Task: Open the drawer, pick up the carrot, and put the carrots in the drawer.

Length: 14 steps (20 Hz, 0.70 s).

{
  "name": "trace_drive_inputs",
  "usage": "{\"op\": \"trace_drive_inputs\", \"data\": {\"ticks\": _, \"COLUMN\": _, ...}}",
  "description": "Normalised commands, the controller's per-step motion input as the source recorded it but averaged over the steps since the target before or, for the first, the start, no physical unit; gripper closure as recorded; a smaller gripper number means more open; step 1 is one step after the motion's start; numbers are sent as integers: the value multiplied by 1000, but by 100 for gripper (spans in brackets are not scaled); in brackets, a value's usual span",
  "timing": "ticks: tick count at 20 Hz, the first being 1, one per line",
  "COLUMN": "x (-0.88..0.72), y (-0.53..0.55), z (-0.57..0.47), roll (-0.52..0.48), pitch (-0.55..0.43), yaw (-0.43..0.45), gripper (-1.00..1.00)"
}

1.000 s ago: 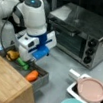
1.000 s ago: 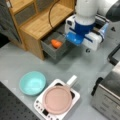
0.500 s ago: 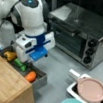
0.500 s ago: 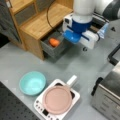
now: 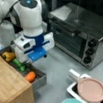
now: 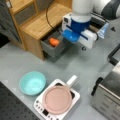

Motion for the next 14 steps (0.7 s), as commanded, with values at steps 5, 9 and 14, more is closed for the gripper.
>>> {"op": "trace_drive_inputs", "data": {"ticks": 5, "x": 271, "y": -288, "z": 161, "roll": -26, "pitch": 138, "yaw": 181, "gripper": -100}}
{"op": "trace_drive_inputs", "data": {"ticks": 9, "x": 311, "y": -294, "z": 169, "roll": -22, "pitch": 144, "yaw": 187, "gripper": -100}}
{"op": "trace_drive_inputs", "data": {"ticks": 14, "x": 309, "y": -263, "z": 169, "roll": -35, "pitch": 167, "yaw": 190, "gripper": -100}}
